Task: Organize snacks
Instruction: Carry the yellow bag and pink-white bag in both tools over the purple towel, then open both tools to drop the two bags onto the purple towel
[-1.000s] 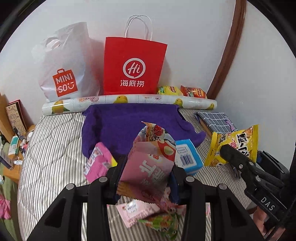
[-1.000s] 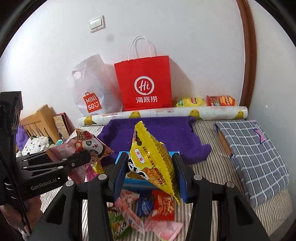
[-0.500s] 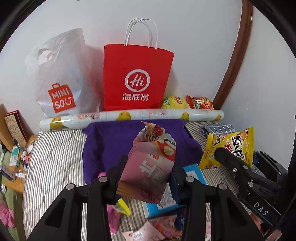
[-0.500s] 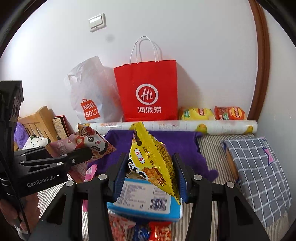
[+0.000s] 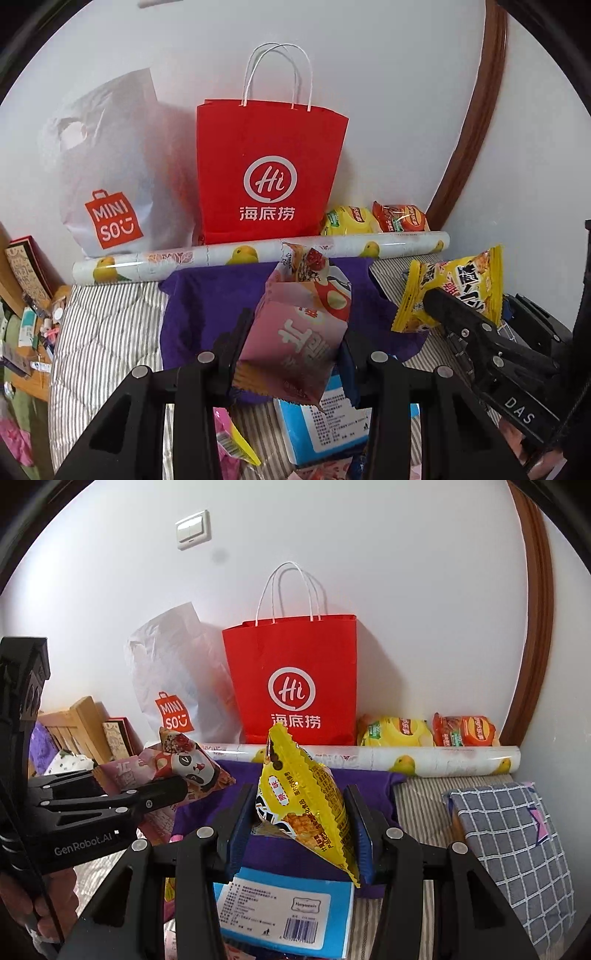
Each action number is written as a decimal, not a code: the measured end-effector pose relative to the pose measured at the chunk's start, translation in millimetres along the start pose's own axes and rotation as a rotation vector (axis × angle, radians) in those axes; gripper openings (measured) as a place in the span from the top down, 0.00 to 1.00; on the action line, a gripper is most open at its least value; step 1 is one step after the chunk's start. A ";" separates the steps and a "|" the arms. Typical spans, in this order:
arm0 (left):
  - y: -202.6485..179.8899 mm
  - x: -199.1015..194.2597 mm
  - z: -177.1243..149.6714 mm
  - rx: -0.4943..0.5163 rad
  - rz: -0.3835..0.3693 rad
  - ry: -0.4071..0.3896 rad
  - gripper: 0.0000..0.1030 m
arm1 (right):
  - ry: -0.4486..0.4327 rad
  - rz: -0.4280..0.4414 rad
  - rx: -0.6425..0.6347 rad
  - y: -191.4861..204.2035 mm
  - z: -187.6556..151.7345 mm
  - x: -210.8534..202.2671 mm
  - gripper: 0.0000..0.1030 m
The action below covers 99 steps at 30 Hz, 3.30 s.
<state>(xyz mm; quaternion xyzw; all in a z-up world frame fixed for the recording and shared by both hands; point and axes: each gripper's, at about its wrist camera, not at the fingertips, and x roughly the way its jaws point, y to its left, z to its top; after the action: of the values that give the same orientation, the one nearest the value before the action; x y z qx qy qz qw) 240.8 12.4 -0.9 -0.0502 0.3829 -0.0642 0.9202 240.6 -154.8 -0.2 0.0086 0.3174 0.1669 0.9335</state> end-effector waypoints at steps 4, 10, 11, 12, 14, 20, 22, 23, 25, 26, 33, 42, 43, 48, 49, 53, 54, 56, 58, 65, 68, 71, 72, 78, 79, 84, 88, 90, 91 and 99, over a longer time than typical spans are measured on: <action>2.6 3.6 4.2 -0.011 -0.004 -0.001 0.62 | 0.024 0.013 0.020 -6.3 3.8 11.7 0.54; 9.6 14.0 12.9 -0.014 0.010 0.002 0.62 | 0.054 0.011 0.034 -13.8 10.7 31.9 0.54; 10.6 15.8 14.5 -0.014 0.015 0.002 0.62 | 0.057 0.012 0.037 -15.3 12.3 35.4 0.54; 12.0 17.7 16.3 -0.017 0.019 0.002 0.62 | 0.058 0.009 0.037 -15.8 13.5 37.9 0.54; 15.7 22.6 20.3 -0.022 0.028 0.003 0.62 | 0.063 -0.001 0.021 -15.1 16.1 44.9 0.54; 25.1 39.7 29.4 -0.035 0.032 0.012 0.62 | 0.084 -0.009 0.004 -14.3 21.1 66.0 0.54; 27.3 46.5 32.3 -0.030 0.036 0.016 0.62 | 0.089 -0.013 -0.011 -13.6 22.9 73.0 0.54; 27.8 48.7 33.4 -0.027 0.037 0.015 0.62 | 0.090 -0.016 -0.015 -13.4 24.0 75.7 0.54; 29.9 54.4 36.7 -0.029 0.042 0.015 0.62 | 0.094 -0.016 -0.024 -13.1 27.8 82.4 0.54; 31.4 58.4 38.8 -0.032 0.048 0.019 0.62 | 0.093 -0.016 -0.029 -13.1 30.2 85.5 0.54; 50.8 80.7 46.1 -0.073 0.052 0.040 0.62 | 0.076 -0.010 -0.032 -15.3 48.1 104.7 0.54; 56.9 115.1 36.9 -0.072 0.058 0.114 0.62 | 0.133 -0.007 -0.053 -21.2 40.9 140.7 0.54; 56.4 118.9 35.2 -0.069 0.057 0.124 0.62 | 0.150 -0.018 -0.057 -23.7 39.0 146.3 0.54; 57.6 133.1 26.7 -0.072 0.060 0.157 0.62 | 0.174 -0.013 -0.066 -32.3 36.2 157.3 0.54; 58.2 135.1 25.6 -0.074 0.060 0.162 0.62 | 0.180 -0.015 -0.070 -34.7 35.4 160.1 0.54; 58.8 144.3 21.7 -0.077 0.069 0.177 0.62 | 0.195 -0.032 -0.090 -44.0 30.2 169.0 0.54; 58.5 147.0 20.8 -0.076 0.070 0.179 0.62 | 0.203 -0.032 -0.089 -46.7 28.2 172.2 0.54; 59.0 152.7 18.0 -0.077 0.072 0.190 0.62 | 0.222 -0.029 -0.086 -49.9 25.7 178.1 0.54; 60.3 157.9 16.3 -0.080 0.075 0.204 0.62 | 0.233 -0.023 -0.087 -51.6 24.1 182.1 0.54; 63.2 169.4 11.3 -0.090 0.069 0.233 0.62 | 0.271 -0.015 -0.088 -54.9 18.7 192.3 0.54; 63.5 173.4 10.1 -0.090 0.081 0.243 0.62 | 0.298 -0.024 -0.101 -54.0 16.9 197.6 0.54; 66.5 176.6 9.0 -0.102 0.089 0.254 0.62 | 0.326 -0.021 -0.117 -51.9 15.1 202.8 0.54; 67.5 177.1 8.7 -0.105 0.090 0.255 0.62 | 0.330 -0.019 -0.117 -51.8 15.1 203.8 0.54; 71.9 180.5 6.9 -0.117 0.097 0.272 0.62 | 0.386 -0.017 -0.138 -47.1 6.8 213.2 0.54; 72.5 181.9 6.3 -0.120 0.098 0.277 0.62 | 0.390 -0.020 -0.140 -46.9 5.6 214.5 0.54; 76.1 185.6 4.3 -0.133 0.094 0.294 0.62 | 0.406 -0.020 -0.148 -46.9 2.3 217.3 0.53; 74.9 185.2 4.7 -0.126 0.097 0.293 0.61 | 0.392 -0.019 -0.161 -45.3 1.7 214.6 0.43; 74.6 184.1 5.0 -0.123 0.093 0.291 0.61 | 0.380 -0.014 -0.165 -43.9 2.5 211.6 0.37; 73.8 183.9 5.0 -0.122 0.093 0.291 0.61 | 0.374 -0.012 -0.166 -43.4 2.9 209.8 0.31; 63.5 180.6 8.8 -0.093 0.074 0.284 0.41 | 0.335 -0.009 -0.161 -39.1 7.5 199.1 0.28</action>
<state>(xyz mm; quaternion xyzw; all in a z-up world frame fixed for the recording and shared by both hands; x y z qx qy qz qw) 378.3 47.1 -129.8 -0.0690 0.5133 -0.0190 0.8552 404.9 -127.8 -116.4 -0.0956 0.4541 0.1865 0.8660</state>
